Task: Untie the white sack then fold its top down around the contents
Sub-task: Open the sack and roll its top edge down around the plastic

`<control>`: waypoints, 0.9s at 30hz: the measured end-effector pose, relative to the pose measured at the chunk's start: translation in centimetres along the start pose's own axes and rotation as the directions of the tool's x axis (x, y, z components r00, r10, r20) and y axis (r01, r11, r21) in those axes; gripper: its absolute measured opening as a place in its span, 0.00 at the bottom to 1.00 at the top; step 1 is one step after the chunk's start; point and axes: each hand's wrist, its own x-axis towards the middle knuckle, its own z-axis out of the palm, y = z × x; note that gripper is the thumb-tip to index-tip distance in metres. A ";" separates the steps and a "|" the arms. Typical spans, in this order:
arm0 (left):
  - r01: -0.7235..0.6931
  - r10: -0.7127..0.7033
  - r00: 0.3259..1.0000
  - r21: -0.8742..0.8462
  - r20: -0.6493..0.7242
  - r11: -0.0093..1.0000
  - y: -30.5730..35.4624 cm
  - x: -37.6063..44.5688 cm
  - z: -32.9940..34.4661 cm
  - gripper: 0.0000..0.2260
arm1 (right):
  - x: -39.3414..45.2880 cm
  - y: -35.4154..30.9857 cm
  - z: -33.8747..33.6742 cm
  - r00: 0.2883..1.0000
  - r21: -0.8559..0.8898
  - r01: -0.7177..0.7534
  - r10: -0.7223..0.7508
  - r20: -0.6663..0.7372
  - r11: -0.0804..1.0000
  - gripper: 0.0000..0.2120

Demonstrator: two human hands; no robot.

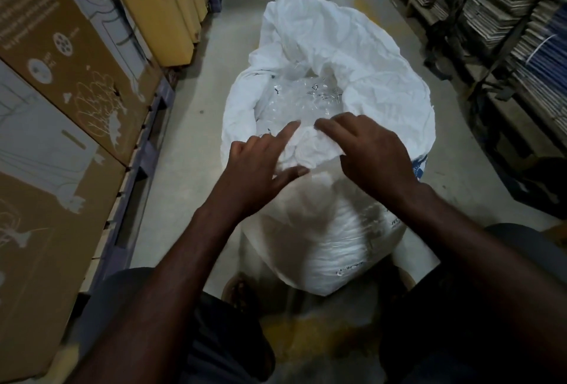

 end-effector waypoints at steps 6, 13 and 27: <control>0.039 0.022 0.959 0.207 -0.283 0.977 -1.3 0.8 -1.1 0.13 | -2.0 -1.6 0.0 0.941 0.241 -0.036 -0.048 0.334 0.970 0.46; -0.038 0.043 0.988 0.036 -0.146 0.999 0.8 0.5 -1.1 0.25 | -1.3 -1.7 1.0 0.998 0.090 -0.053 0.050 0.034 0.995 0.20; 0.086 -0.063 0.973 0.097 -0.220 0.992 1.4 -0.6 -0.3 0.22 | -1.3 2.9 0.7 0.941 0.080 0.070 -0.092 0.326 0.994 0.42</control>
